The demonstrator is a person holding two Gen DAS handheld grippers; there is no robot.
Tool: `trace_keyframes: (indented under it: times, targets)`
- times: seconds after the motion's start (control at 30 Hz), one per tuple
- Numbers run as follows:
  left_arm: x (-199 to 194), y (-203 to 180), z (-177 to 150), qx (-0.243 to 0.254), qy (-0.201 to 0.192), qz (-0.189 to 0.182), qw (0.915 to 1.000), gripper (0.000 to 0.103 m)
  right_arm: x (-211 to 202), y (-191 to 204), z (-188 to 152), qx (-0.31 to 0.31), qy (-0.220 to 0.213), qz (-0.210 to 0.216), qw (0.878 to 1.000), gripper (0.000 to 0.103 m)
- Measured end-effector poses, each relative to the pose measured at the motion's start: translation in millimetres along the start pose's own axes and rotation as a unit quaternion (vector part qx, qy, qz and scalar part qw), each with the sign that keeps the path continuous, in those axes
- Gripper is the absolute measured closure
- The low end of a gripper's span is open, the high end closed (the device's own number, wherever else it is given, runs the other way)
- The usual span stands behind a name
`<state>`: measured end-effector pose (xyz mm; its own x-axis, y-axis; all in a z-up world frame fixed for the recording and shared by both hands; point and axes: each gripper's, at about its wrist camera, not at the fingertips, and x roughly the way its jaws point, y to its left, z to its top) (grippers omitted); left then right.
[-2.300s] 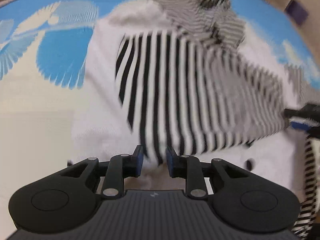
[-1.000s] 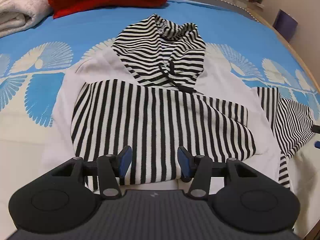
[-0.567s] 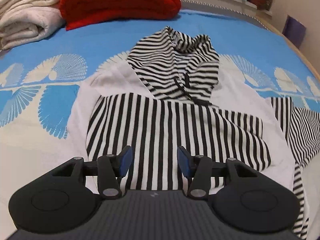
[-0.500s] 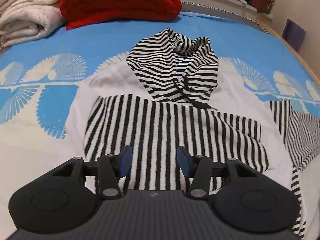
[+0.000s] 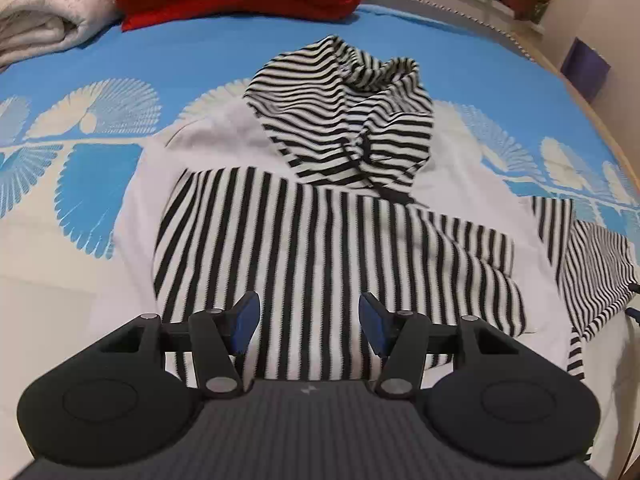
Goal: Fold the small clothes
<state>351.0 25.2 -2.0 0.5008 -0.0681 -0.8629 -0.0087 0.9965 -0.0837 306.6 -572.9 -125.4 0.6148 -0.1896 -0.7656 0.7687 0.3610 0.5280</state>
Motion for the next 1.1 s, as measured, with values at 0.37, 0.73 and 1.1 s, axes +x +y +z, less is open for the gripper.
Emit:
trace_keyframes:
  times: [0.37,0.73,1.1]
  targets:
    - [-1,24,10,-0.051,0.013,0.001,0.9986,0.037,-16,15,-5,0.022,-0.042,-0.025,0.999,0.102]
    - [-8,74,24,-0.138,0.003,0.034,0.9899,0.037,-130,219,-216,-0.497,-0.019,0.34,0.798,0.099]
    - [4,81,26,-0.149,0.012,0.021,0.9886,0.037,-103,230,-298,-0.582,0.155,0.276,0.749,0.062]
